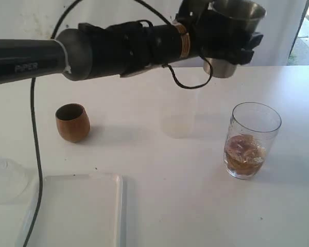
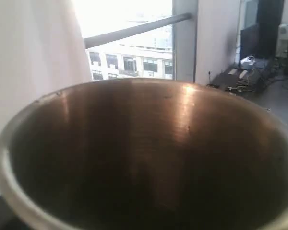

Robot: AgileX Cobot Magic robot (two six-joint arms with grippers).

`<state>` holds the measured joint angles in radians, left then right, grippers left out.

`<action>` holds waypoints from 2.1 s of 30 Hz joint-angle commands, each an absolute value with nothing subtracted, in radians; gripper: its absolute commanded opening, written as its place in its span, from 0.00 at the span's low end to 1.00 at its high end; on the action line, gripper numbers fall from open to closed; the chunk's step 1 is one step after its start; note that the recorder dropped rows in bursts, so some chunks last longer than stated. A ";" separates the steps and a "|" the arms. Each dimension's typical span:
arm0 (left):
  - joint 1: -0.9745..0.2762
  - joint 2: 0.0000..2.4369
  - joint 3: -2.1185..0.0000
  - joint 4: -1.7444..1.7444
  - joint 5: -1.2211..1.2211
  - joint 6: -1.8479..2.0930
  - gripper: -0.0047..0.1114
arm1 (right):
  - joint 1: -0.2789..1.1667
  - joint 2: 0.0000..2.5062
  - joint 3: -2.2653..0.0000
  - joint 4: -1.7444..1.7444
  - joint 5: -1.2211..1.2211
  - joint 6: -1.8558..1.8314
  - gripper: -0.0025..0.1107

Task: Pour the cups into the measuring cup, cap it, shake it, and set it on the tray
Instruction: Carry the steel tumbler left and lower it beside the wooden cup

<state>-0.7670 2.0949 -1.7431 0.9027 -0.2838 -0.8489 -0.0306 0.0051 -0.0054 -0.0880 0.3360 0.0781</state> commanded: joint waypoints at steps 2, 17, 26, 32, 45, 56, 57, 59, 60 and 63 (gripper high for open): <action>-0.769 2.000 -1.730 0.930 -0.203 -0.942 0.04 | -0.029 0.000 0.000 -0.094 0.336 0.083 0.02; -0.666 1.800 -1.380 0.891 -0.345 -0.893 0.04 | -0.029 0.000 0.000 -0.094 0.336 0.083 0.02; -0.552 1.705 -1.115 0.418 -0.579 -0.438 0.04 | -0.029 0.000 0.000 -0.094 0.336 0.083 0.02; -0.511 1.726 -0.916 0.179 -0.838 -0.222 0.04 | -0.029 0.000 0.000 -0.094 0.336 0.083 0.02; -0.500 2.110 -0.940 0.187 -1.141 -0.152 0.04 | -0.029 0.000 0.000 -0.094 0.336 0.083 0.02; -0.500 2.229 -1.008 0.123 -1.132 -0.152 0.04 | -0.029 0.000 0.000 -0.094 0.336 0.083 0.02; -0.500 2.234 -1.008 0.123 -1.130 -0.152 0.04 | -0.029 0.000 0.000 -0.094 0.336 0.083 0.02; -0.500 2.241 -1.008 0.123 -1.128 -0.152 0.04 | -0.029 0.000 0.000 -0.094 0.336 0.083 0.02; -0.500 2.241 -1.008 0.123 -1.128 -0.152 0.04 | -0.029 0.000 0.000 -0.094 0.336 0.083 0.02; -0.500 2.241 -1.008 0.123 -1.131 -0.152 0.04 | -0.029 0.000 0.000 -0.094 0.336 0.083 0.02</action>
<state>-0.5002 2.2471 -0.9984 0.1391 -1.0856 -0.1492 -0.0306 0.0051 -0.0054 -0.0880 0.3360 0.0781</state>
